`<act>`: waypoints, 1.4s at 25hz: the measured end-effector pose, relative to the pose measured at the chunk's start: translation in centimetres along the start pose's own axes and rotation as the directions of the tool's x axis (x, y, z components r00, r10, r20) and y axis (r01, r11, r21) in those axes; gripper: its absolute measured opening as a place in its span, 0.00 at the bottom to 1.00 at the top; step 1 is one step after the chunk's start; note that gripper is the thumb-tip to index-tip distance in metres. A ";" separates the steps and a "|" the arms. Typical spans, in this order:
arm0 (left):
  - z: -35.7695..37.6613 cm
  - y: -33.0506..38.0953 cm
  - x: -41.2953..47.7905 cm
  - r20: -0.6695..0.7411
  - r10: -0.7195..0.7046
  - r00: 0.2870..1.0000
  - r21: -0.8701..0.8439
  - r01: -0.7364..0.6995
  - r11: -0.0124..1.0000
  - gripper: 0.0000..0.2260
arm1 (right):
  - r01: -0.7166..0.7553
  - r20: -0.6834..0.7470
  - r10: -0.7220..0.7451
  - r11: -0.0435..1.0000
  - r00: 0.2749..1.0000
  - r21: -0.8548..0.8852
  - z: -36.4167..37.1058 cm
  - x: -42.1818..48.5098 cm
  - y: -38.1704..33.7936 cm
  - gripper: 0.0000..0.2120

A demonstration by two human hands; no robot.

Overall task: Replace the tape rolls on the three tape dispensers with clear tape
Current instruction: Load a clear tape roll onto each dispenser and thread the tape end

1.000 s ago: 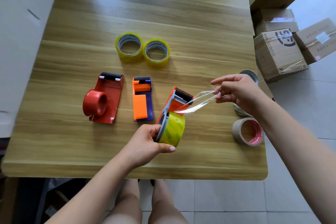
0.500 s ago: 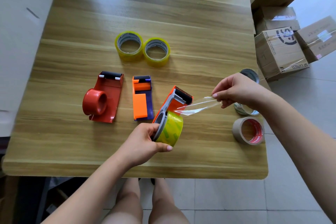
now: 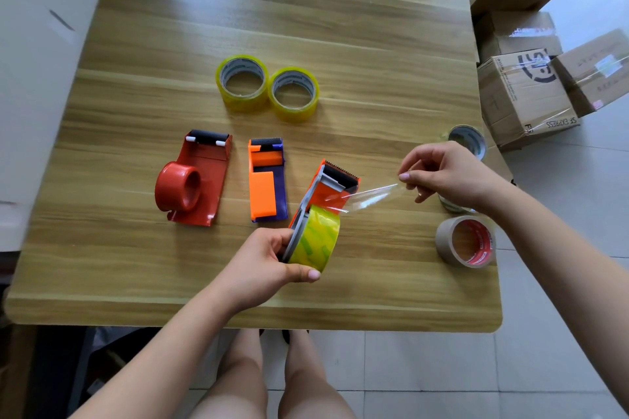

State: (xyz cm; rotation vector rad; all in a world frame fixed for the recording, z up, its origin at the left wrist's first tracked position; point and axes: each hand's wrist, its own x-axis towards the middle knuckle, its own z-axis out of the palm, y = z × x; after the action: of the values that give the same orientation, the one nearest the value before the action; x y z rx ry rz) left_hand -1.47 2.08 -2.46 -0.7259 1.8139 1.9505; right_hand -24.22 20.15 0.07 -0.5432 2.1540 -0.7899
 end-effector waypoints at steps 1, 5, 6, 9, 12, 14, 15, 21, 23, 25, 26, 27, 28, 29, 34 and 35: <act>0.0 0.0 0.0 -0.003 -0.002 1.000 0.007 0.002 1.000 0.10 | 0.029 -0.001 -0.029 1.000 1.000 -0.001 0.0 -0.3 0.1 0.03; 0.0 0.1 0.0 0.024 0.000 1.000 0.022 0.000 1.000 0.11 | 0.101 -0.106 -0.102 0.995 0.989 -0.012 0.2 -0.3 0.4 0.02; 0.0 0.1 0.0 0.027 0.001 1.000 0.030 -0.002 1.000 0.11 | 0.106 -0.119 -0.106 0.994 0.987 -0.008 0.1 0.0 0.5 0.03; -0.1 0.1 0.1 0.038 0.012 0.999 0.052 -0.014 0.999 0.12 | 0.119 -0.117 -0.119 0.993 0.986 0.000 -0.1 0.8 0.5 0.03; 0.1 0.1 0.0 0.034 0.016 0.999 0.038 -0.018 0.999 0.12 | 0.142 -0.099 -0.144 0.989 0.985 -0.028 -0.2 1.1 0.1 0.03; 0.2 0.1 0.0 0.023 0.016 1.000 0.052 -0.017 0.998 0.11 | 0.169 -0.086 -0.171 0.985 0.981 -0.035 -0.5 1.1 -0.2 0.04; 0.3 0.1 -0.1 0.021 0.015 1.000 0.058 -0.016 0.998 0.11 | 0.185 -0.081 -0.187 0.982 0.979 -0.031 -0.7 1.1 -0.2 0.06; 0.7 0.3 -0.3 0.050 0.033 0.998 0.040 -0.035 0.999 0.12 | 0.220 -0.097 -0.223 0.975 0.970 -0.041 -0.5 1.6 -0.2 0.05; 0.9 0.1 -0.5 0.076 0.027 0.997 0.028 -0.029 0.999 0.13 | 0.221 -0.080 -0.224 0.974 0.971 -0.051 -0.2 2.1 -0.5 0.05; 1.0 -0.3 -0.5 0.085 0.030 0.996 0.022 -0.032 0.999 0.12 | 0.211 -0.052 -0.215 0.975 0.975 -0.066 0.0 2.6 -0.9 0.04; 1.1 -0.4 -0.5 0.082 0.033 0.996 0.023 -0.035 0.999 0.12 | 0.205 -0.043 -0.208 0.977 0.977 -0.063 0.1 2.9 -1.1 0.04; 1.2 -0.5 -0.5 0.079 0.038 0.996 0.026 -0.040 0.999 0.12 | 0.203 -0.040 -0.206 0.978 0.978 -0.056 0.2 3.1 -1.4 0.04; 1.3 -0.6 -0.5 0.082 0.037 0.996 0.030 -0.039 0.999 0.12 | 0.205 -0.034 -0.207 0.978 0.978 -0.051 0.2 3.4 -1.6 0.04; 1.4 -0.8 -0.4 0.091 0.035 0.995 0.035 -0.038 0.999 0.12 | 0.208 -0.020 -0.209 0.977 0.978 -0.055 0.2 3.6 -1.8 0.04; 1.9 -0.8 -0.6 0.109 0.034 0.993 -0.058 -0.027 0.998 0.10 | 0.230 0.066 -0.223 0.966 0.973 -0.121 -0.3 5.1 -3.3 0.09; 2.1 -0.7 -0.6 0.088 0.029 0.996 -0.102 -0.019 0.995 0.12 | 0.238 0.072 -0.230 0.962 0.970 -0.137 -0.3 5.2 -3.5 0.09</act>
State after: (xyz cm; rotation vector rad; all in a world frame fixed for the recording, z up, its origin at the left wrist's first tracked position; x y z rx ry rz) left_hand -0.84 4.28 -2.57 -0.6392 1.6892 2.0687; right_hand -27.22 14.64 -0.03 -0.8988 2.1307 -0.7377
